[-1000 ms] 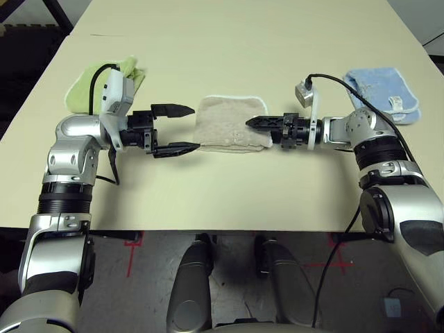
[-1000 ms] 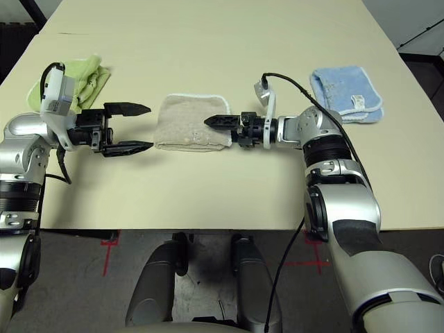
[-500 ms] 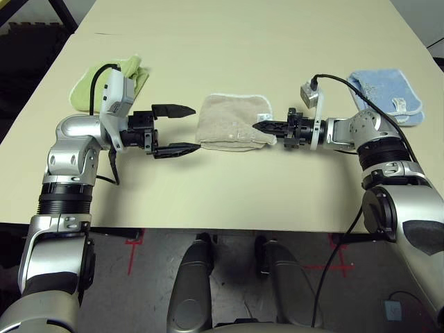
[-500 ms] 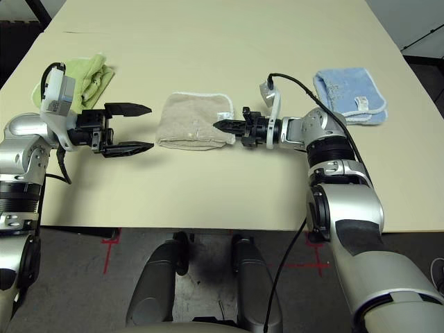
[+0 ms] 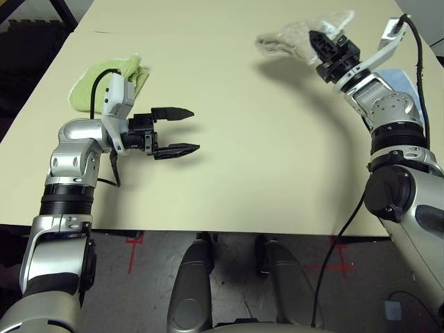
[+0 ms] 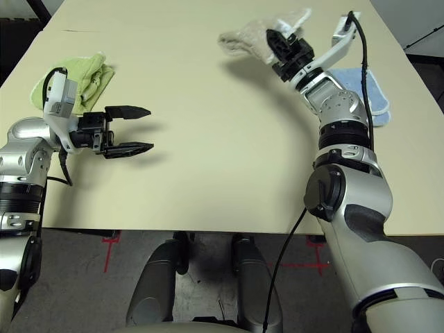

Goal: Fold the towel and set it aside.

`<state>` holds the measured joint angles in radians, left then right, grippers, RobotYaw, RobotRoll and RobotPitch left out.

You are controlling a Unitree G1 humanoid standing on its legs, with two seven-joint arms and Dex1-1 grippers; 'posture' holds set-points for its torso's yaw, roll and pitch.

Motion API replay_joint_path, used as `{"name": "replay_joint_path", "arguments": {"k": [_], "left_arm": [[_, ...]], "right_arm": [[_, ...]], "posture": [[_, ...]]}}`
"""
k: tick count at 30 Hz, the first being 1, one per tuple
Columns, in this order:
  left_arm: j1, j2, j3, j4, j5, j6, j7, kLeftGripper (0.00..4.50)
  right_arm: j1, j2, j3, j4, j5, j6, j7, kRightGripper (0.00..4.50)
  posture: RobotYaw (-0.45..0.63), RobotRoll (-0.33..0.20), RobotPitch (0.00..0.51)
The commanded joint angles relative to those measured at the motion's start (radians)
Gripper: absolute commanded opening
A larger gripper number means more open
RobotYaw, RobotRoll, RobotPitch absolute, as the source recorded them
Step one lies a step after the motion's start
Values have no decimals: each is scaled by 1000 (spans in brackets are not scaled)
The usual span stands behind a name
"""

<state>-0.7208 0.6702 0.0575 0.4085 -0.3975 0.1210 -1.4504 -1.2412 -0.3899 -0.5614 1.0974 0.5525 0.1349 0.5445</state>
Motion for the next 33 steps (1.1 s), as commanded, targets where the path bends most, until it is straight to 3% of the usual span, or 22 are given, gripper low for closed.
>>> {"name": "replay_joint_path", "arguments": {"k": [1, 16, 33], "left_arm": [[-4, -3, -4, 22, 6, -17, -3, 4500], [-4, 0, -10, 40, 7, -27, -12, 4500], [31, 11, 32, 3, -9, -21, 51, 4500]], "right_arm": [[-6, -42, -19, 70, -26, -136, -62, 10], [21, -164, -25, 164, -43, -190, -79, 10], [0, -194, -31, 187, -47, -113, 5, 10]], "posture": [[-52, 0, 252], [-70, 0, 255], [-45, 0, 278]]}}
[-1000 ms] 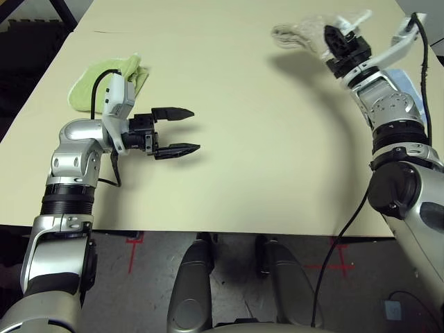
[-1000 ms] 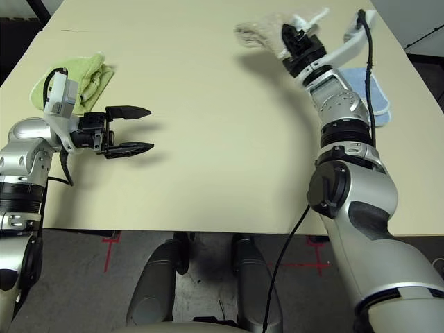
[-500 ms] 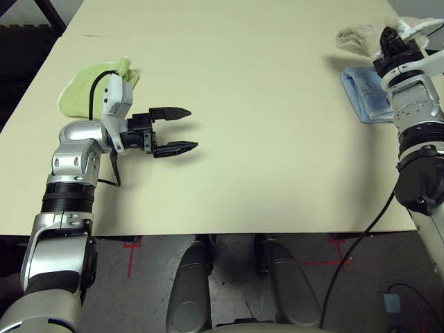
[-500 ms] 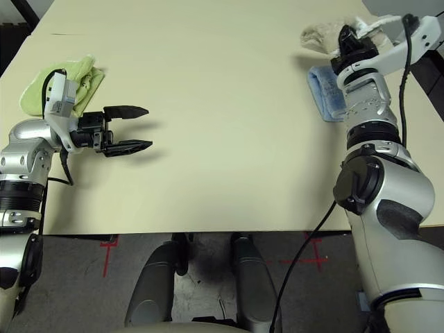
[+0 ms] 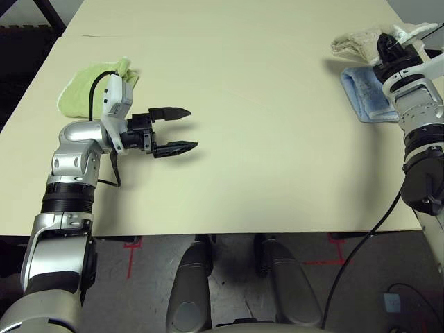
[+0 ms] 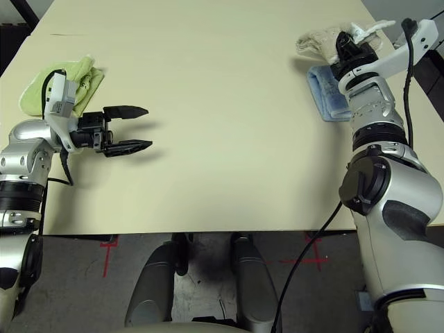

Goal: Fold the towel and set it aside.

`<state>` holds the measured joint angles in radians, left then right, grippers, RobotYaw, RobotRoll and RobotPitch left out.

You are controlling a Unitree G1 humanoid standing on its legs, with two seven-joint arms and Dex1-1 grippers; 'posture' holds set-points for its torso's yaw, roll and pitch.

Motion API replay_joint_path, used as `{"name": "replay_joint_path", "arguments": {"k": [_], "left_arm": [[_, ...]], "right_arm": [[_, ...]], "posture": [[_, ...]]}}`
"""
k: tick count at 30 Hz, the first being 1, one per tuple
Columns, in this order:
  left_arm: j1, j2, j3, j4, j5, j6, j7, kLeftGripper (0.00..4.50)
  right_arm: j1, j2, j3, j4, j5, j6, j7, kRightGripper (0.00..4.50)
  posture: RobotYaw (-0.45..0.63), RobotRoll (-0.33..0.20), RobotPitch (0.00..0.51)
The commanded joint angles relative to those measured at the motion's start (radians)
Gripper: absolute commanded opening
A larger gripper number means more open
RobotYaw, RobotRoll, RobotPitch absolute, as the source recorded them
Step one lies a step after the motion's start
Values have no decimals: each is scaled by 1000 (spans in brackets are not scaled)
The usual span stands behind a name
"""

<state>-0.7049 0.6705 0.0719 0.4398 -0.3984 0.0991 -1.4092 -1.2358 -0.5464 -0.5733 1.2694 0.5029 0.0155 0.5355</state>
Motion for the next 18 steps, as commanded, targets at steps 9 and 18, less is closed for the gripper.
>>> {"name": "replay_joint_path", "arguments": {"k": [9, 18], "left_arm": [[-23, 10, 32, -5, -3, 7, 45, 4500], [-55, 7, 62, -14, -16, 19, 122, 4500]], "right_arm": [[-7, -58, -29, 14, -1, 24, 44, 10], [-40, -72, -33, 8, 4, 40, 70, 10]], "posture": [[-53, 0, 289], [-76, 0, 343]]}}
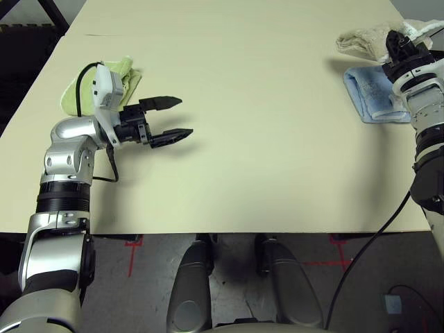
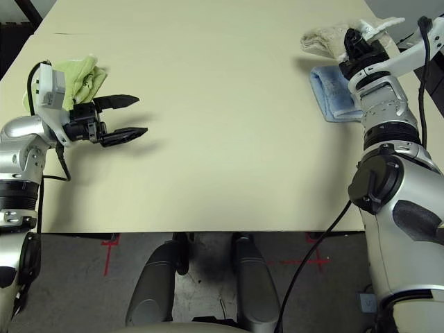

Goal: Fold the towel and set it aside.

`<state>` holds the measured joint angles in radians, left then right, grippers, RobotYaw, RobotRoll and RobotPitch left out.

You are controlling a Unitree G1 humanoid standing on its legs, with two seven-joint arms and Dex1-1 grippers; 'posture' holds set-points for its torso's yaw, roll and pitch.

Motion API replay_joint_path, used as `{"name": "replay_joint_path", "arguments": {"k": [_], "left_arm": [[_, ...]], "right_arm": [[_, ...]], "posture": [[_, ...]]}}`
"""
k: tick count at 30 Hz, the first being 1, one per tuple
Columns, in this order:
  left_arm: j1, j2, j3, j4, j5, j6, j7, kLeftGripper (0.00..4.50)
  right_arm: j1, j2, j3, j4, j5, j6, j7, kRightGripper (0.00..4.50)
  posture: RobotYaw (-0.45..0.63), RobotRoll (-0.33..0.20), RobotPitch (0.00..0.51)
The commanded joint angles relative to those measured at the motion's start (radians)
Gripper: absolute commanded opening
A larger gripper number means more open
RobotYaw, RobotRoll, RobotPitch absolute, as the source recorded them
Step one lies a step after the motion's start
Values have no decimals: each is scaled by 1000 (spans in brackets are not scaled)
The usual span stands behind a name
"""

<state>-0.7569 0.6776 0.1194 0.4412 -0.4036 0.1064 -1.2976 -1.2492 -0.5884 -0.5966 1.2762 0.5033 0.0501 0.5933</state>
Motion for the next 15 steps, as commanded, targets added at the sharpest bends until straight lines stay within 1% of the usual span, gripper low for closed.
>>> {"name": "replay_joint_path", "arguments": {"k": [1, 5, 11, 12, 15], "left_arm": [[-10, 1, 15, -14, -12, 13, 16, 4500], [-34, 3, 19, -6, -14, 14, 34, 4500], [-69, -10, 32, -8, -19, 34, 76, 4500], [-67, -9, 33, -17, -23, 41, 77, 4500], [-49, -5, 36, -55, -37, 68, 77, 4500]], "right_arm": [[-34, -36, -11, 2, 2, 6, 12, 10], [-55, -64, -7, 8, -8, 8, 11, 10], [-68, -77, 0, 13, -16, 19, 22, 10], [-68, -79, -2, 13, -16, 23, 25, 10], [-56, -97, -13, 16, -10, 42, 48, 10]], "posture": [[-76, 0, 349], [-82, 0, 370], [-81, 0, 404], [-78, 0, 414], [-79, 0, 421]]}}
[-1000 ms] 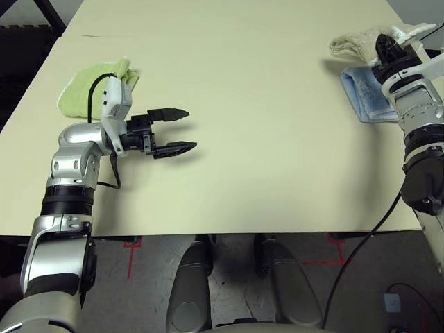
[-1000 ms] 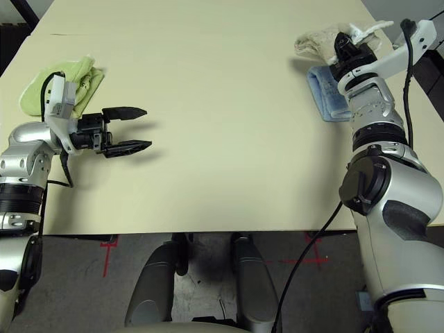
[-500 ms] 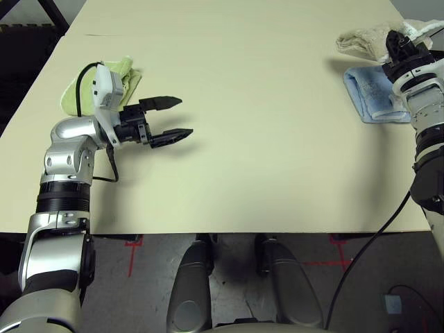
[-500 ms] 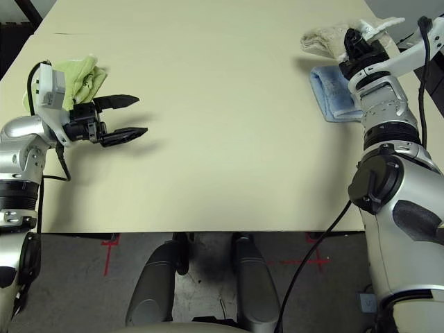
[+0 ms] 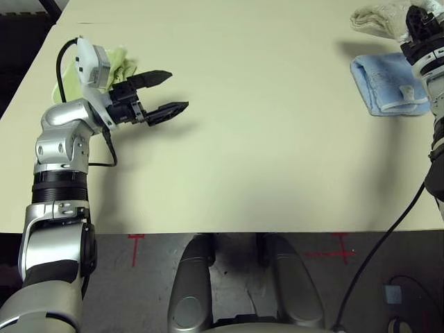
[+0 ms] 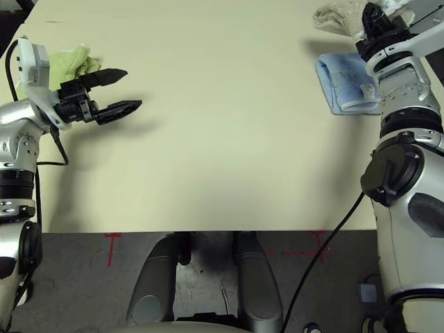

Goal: Fold the towel and set it aside.

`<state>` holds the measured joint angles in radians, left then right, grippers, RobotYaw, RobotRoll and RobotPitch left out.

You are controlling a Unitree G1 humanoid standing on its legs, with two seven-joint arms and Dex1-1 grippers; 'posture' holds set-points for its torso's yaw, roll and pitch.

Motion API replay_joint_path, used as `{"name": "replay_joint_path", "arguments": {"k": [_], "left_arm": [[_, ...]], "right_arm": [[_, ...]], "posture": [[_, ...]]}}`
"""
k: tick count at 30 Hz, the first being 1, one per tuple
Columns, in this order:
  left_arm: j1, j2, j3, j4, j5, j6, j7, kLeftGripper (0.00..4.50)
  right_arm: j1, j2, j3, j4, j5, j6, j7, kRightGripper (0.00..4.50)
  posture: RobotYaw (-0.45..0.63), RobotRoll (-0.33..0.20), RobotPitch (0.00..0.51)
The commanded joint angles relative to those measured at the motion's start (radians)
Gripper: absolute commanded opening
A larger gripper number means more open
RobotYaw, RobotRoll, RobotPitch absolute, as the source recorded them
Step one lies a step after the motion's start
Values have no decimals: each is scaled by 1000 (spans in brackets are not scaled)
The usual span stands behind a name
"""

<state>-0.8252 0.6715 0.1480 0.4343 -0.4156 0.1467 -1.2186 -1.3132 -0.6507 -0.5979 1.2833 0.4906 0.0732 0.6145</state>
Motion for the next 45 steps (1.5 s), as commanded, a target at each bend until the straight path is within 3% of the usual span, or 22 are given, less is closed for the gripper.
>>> {"name": "replay_joint_path", "arguments": {"k": [1, 14, 28, 45], "left_arm": [[26, 4, 10, -59, -29, 35, -3, 4500], [88, 27, 36, -111, -56, 77, -8, 4500], [36, 23, 17, -15, -30, 24, -29, 4500], [19, 25, 13, 40, -19, -15, -68, 4500]], "right_arm": [[11, -39, -13, 10, 4, 23, 33, 10], [20, -90, -29, 8, 17, 87, 105, 10], [-23, -177, -46, -1, 32, 117, 153, 10], [108, -187, -15, -11, 9, 224, 229, 10]], "posture": [[-78, 0, 425], [-67, 0, 462], [-102, 0, 412], [-89, 0, 413]]}}
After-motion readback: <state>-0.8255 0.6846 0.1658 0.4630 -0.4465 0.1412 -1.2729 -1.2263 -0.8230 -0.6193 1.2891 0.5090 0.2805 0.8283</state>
